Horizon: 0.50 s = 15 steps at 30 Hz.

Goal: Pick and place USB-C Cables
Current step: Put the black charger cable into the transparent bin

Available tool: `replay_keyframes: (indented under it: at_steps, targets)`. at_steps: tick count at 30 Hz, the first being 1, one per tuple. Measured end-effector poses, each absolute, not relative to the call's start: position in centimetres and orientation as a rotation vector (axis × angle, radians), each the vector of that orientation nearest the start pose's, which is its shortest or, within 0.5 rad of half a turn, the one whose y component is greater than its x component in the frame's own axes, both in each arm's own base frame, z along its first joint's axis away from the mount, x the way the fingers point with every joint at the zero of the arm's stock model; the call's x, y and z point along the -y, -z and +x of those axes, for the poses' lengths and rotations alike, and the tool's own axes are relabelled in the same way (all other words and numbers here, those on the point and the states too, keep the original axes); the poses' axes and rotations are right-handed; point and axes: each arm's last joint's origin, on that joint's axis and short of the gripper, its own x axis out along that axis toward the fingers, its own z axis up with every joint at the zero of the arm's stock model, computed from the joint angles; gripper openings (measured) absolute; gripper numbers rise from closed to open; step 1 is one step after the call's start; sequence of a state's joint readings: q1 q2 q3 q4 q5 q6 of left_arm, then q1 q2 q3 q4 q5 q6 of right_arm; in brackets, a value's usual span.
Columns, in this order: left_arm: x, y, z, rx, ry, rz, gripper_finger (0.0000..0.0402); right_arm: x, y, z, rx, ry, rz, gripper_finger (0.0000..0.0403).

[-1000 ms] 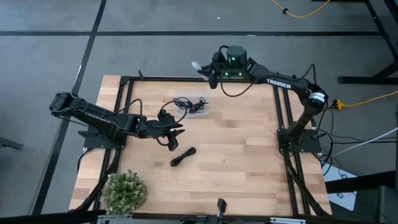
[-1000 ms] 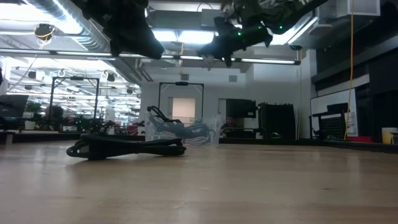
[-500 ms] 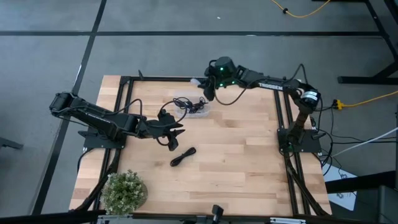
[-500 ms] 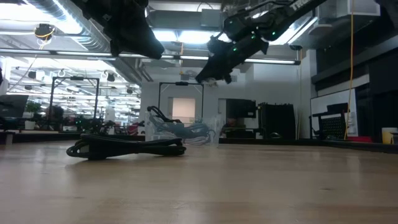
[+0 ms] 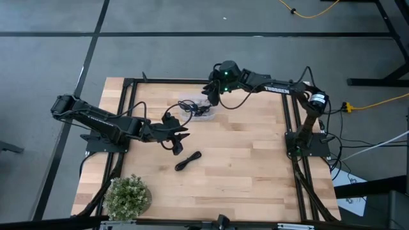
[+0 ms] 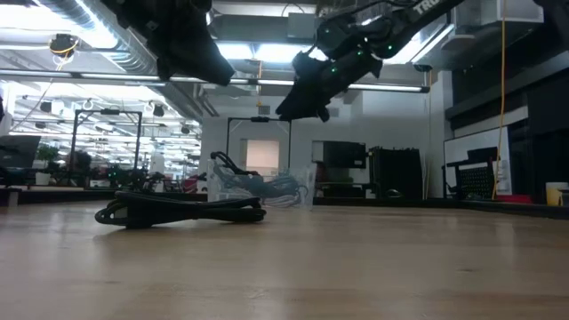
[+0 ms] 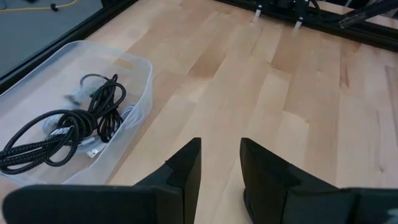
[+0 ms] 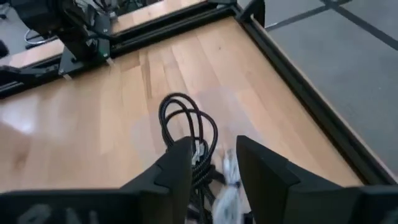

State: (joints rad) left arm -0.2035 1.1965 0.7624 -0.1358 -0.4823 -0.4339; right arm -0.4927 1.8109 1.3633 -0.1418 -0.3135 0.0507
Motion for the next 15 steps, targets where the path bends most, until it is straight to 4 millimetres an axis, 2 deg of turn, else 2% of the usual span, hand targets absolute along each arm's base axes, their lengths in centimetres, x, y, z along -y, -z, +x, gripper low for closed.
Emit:
replay_keyframes:
  at_steps: [7,10,15]
  targets:
    - [3.7,-25.0,24.7,-0.474,-0.384,-0.225,0.0105,16.8,-26.8,33.9,-0.709,0.168,0.394,0.0132]
    - [3.7,-25.0,24.7,-0.474,-0.385,-0.225,0.0105,15.7,-26.7,32.1,-0.872,0.164,0.459,0.0133]
    - [3.7,-25.0,24.7,-0.473,-0.385,-0.227,0.0105,13.0,-25.8,29.1,-1.244,0.179,0.571,0.0133]
